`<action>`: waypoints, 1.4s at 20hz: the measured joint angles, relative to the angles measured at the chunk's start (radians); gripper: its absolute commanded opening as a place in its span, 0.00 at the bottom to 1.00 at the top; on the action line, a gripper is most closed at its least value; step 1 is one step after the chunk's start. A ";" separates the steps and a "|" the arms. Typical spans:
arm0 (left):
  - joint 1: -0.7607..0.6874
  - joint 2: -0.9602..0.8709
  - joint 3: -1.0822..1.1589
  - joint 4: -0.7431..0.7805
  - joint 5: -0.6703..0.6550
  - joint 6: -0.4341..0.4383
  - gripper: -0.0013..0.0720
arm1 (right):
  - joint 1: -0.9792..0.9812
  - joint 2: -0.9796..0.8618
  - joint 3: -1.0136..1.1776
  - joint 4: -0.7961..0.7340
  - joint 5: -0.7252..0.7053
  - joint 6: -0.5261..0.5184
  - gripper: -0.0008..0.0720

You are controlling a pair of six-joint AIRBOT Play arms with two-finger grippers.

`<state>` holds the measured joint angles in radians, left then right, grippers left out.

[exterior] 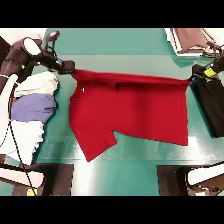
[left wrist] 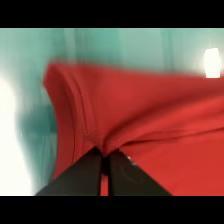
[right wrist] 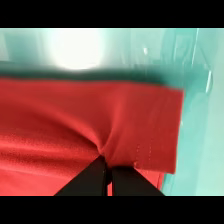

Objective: Fold the shirts.

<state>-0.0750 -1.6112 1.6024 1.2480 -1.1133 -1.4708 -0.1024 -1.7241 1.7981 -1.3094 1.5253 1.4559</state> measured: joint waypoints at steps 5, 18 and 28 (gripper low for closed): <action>-0.005 -0.005 -0.135 -0.029 0.017 0.029 0.05 | 0.007 0.080 -0.216 0.003 -0.094 -0.007 0.06; -0.004 0.273 -0.449 0.047 -0.129 -0.029 0.69 | -0.072 0.373 -0.484 0.123 -0.055 -0.066 0.56; -0.006 0.604 -1.070 -0.209 0.000 -0.036 0.69 | -0.106 0.666 -0.735 0.140 -0.111 -0.088 0.56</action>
<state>-0.0814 -1.0073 0.5327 1.0393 -1.1137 -1.5070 -0.2085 -1.0584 1.0626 -1.1698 1.4139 1.3682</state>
